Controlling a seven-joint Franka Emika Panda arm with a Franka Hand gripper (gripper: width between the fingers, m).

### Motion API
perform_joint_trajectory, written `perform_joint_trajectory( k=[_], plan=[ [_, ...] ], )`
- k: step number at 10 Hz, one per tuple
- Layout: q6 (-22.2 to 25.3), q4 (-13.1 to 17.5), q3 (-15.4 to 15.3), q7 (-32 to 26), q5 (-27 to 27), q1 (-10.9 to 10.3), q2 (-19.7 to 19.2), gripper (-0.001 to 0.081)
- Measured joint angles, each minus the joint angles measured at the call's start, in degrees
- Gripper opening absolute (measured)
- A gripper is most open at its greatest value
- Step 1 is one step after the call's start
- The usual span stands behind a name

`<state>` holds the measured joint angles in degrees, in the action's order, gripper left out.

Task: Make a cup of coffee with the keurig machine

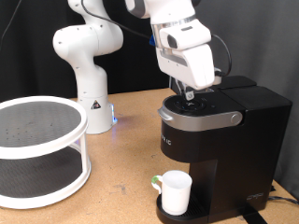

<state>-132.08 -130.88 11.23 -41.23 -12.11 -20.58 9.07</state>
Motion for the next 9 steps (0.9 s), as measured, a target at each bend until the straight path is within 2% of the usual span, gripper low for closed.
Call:
perform_joint_trajectory(
  k=[5, 9],
  plan=[
    [-1.5, 0.5, 0.0, 0.1, -0.5, 0.0, -2.0, 0.0001],
    [3.5, 3.0, 0.3, -0.1, -3.0, 0.1, -3.4, 0.0]
  ],
)
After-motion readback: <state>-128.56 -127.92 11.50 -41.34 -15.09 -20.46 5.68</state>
